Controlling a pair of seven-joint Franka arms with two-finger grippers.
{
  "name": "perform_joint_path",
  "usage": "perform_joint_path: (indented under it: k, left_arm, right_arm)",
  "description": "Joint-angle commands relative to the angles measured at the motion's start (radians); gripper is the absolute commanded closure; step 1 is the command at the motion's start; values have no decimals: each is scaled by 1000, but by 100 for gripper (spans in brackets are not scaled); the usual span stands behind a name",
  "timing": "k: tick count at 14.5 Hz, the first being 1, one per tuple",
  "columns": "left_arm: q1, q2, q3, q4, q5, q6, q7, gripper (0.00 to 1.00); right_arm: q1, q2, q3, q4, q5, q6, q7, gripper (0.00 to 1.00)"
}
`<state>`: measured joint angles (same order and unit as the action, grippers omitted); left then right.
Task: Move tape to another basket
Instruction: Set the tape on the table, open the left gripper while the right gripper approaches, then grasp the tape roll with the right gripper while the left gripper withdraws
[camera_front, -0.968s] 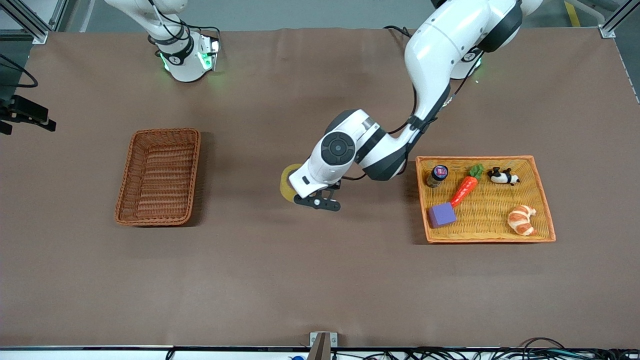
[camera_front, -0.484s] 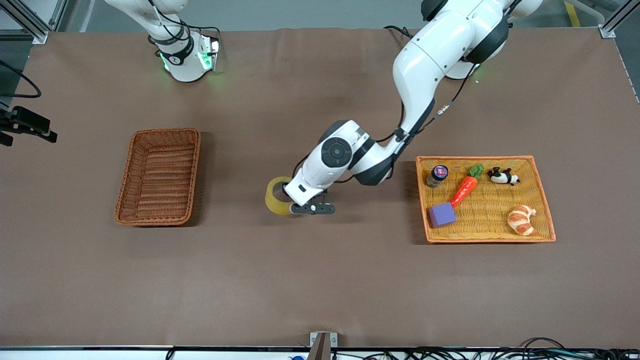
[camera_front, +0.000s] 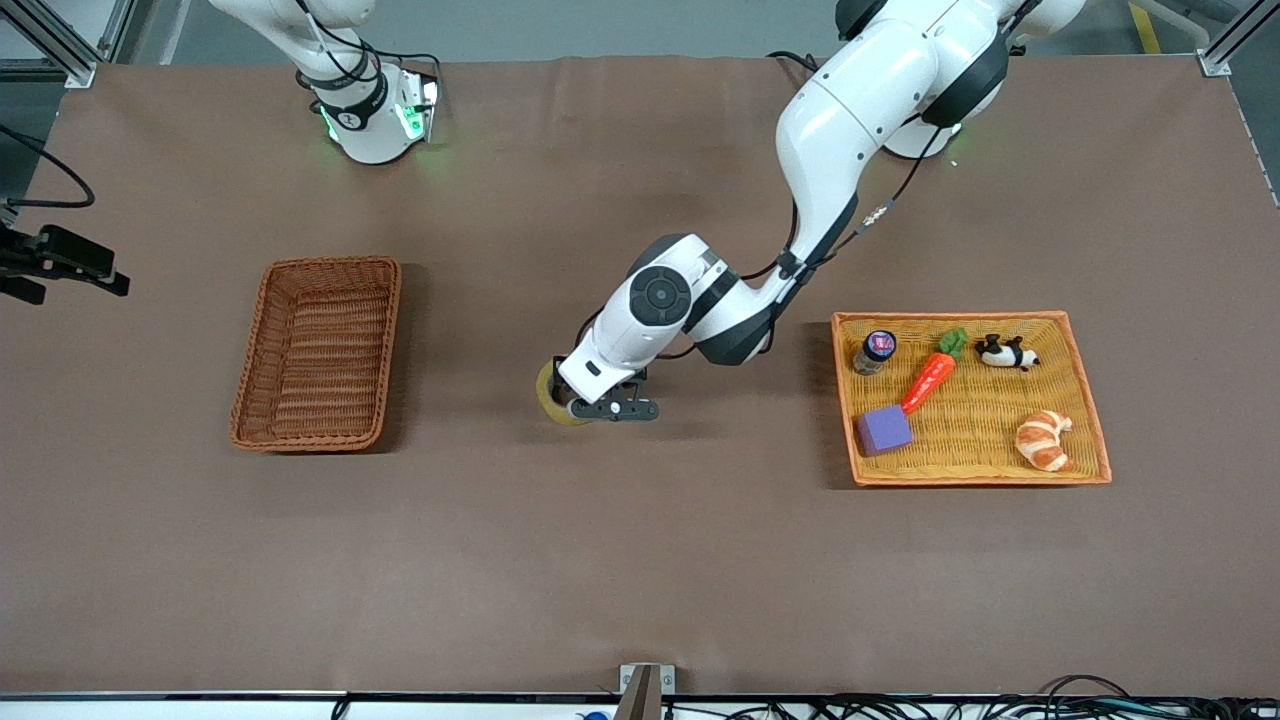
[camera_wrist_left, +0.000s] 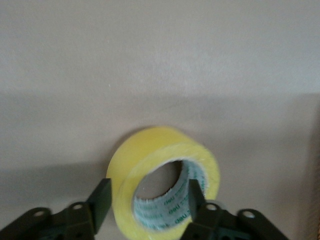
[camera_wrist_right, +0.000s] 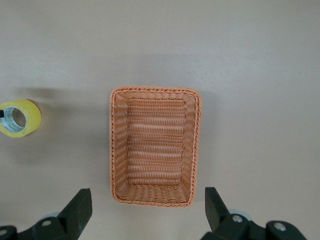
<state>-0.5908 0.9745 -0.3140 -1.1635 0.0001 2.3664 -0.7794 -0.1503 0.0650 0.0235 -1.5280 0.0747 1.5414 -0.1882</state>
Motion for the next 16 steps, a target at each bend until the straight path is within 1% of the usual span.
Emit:
perform_joint_path:
  k: [1, 2, 3, 5, 6, 7, 9, 10, 12, 14, 16]
  left_arm:
    - [49, -112, 7, -47, -20, -76, 8, 18]
    - [63, -153, 9, -50, -19, -158, 9, 9]
    - [89, -204, 9, -50, -17, -267, 22, 5]
    - [150, -282, 10, -54, -15, -381, 32, 3]
    - [190, -324, 12, -67, -17, -435, 67, 0]
    - [227, -359, 15, -73, -17, -478, 96, 0]
    - [299, -425, 36, -97, -14, -535, 141, 0]
    - [327, -453, 41, -114, -12, -541, 176, 0]
    - [408, -511, 52, -127, -11, -570, 250, 0]
    - [504, -565, 43, -125, -6, -614, 311, 0]
    - [565, -615, 52, -122, -5, -642, 406, 0]
  right_arm:
    - [-6, -10, 9, -46, 31, 26, 4, 0]
    - [12, -10, 12, -76, 31, 61, 30, 0]
    - [46, -11, 24, -124, 31, 119, 70, 0]
    - [106, -8, 71, -202, 28, 233, 219, 0]
    - [135, -5, 100, -236, 19, 291, 284, 0]
    - [164, 2, 125, -268, 16, 348, 326, 0]
    - [234, 65, 134, -294, 13, 437, 396, 0]
    - [277, 100, 134, -293, -2, 478, 454, 0]
    - [354, 151, 134, -291, -71, 534, 566, 0]
    - [428, 202, 134, -290, -116, 581, 680, 0]
    - [489, 266, 134, -284, -171, 638, 777, 0]
